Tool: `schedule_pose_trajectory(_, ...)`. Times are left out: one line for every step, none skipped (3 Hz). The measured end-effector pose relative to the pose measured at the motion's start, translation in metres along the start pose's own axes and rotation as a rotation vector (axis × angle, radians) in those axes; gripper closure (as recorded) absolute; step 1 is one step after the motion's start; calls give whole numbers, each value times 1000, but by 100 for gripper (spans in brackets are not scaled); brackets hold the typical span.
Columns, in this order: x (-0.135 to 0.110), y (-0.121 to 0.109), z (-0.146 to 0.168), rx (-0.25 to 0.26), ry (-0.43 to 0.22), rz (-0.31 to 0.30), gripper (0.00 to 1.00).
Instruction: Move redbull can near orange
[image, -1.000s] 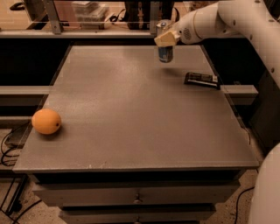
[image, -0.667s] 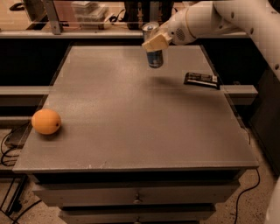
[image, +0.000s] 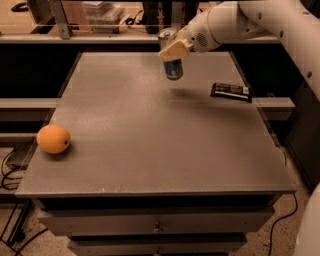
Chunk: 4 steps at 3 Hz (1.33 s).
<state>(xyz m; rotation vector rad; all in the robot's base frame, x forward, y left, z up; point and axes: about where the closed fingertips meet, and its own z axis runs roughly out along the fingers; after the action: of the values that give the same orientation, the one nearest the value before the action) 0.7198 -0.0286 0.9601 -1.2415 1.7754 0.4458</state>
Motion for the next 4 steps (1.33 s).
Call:
schedule_pose_trajectory(-10, 37, 20, -96, -7, -54, 100)
schedule_pose_trajectory(-22, 92, 38, -228, -43, -126, 100)
schedule_pose_trajectory(-29, 149, 49, -346, -94, -190, 100)
schedule_pose_trajectory(-38, 197, 50, -451, -167, -222, 100)
